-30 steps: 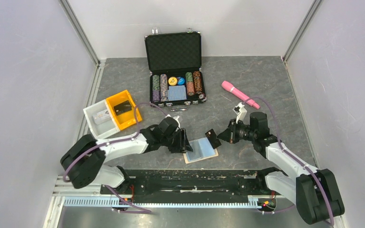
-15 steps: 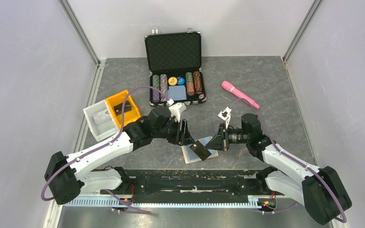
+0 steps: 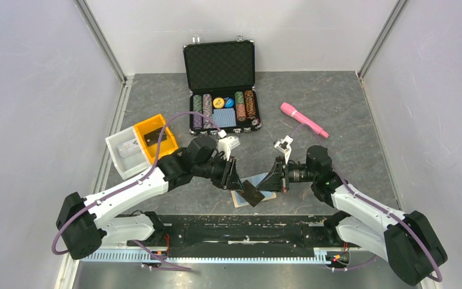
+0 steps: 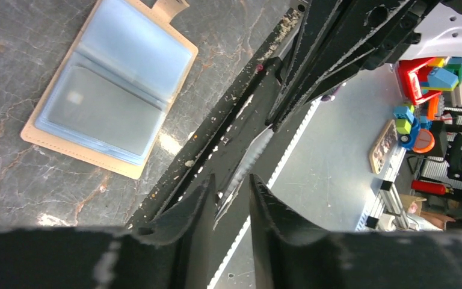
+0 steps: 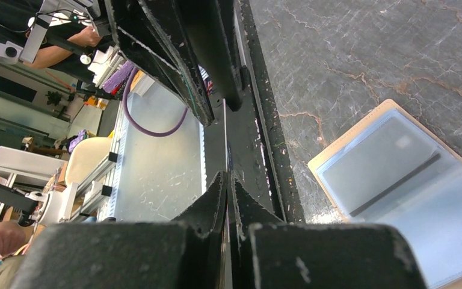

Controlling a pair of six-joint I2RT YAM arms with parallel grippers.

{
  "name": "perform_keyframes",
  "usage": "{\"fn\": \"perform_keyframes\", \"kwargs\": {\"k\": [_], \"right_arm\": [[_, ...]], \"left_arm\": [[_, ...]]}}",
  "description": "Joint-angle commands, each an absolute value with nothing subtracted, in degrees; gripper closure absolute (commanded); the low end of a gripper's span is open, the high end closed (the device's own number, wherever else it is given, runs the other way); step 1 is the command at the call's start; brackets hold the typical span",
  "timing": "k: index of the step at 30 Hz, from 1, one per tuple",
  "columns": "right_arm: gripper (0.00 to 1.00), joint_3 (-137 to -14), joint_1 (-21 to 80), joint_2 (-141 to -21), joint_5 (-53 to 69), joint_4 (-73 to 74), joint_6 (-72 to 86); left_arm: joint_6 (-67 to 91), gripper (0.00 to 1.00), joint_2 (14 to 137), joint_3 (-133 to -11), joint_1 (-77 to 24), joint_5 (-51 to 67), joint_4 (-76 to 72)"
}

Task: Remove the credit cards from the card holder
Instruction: Remove the credit card from the card holder, then place the credit card in the storage box.

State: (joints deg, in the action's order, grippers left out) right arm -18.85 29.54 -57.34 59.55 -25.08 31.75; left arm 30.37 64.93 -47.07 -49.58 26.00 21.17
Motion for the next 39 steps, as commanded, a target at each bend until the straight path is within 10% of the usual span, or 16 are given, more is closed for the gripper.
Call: {"fn": "perform_keyframes", "kwargs": {"k": [1,5,10,17,39], "right_arm": [[1.00,-18.25,29.97,-56.63,60.63,-29.00,32.77],[0.99,-18.03,29.97,-56.72,60.36,-28.78,32.52],[0.76,-18.56,29.99,-55.61,56.93,-27.79,32.44],[0.02,-23.21,29.98,-51.18,41.94,-11.30,22.76],[0.02,-23.97,29.91,-51.06,31.98,-3.52,15.78]], "left_arm": [[29.25,0.73,64.11,-46.43,-49.66,30.32,17.41],[30.32,0.97,64.26,-45.96,-49.48,30.84,15.95],[31.35,0.98,65.03,-45.88,-48.90,30.12,15.78],[33.12,0.98,62.98,-44.92,-43.84,26.26,17.65],[25.76,0.98,67.80,-64.31,4.92,-1.72,37.80]]}}
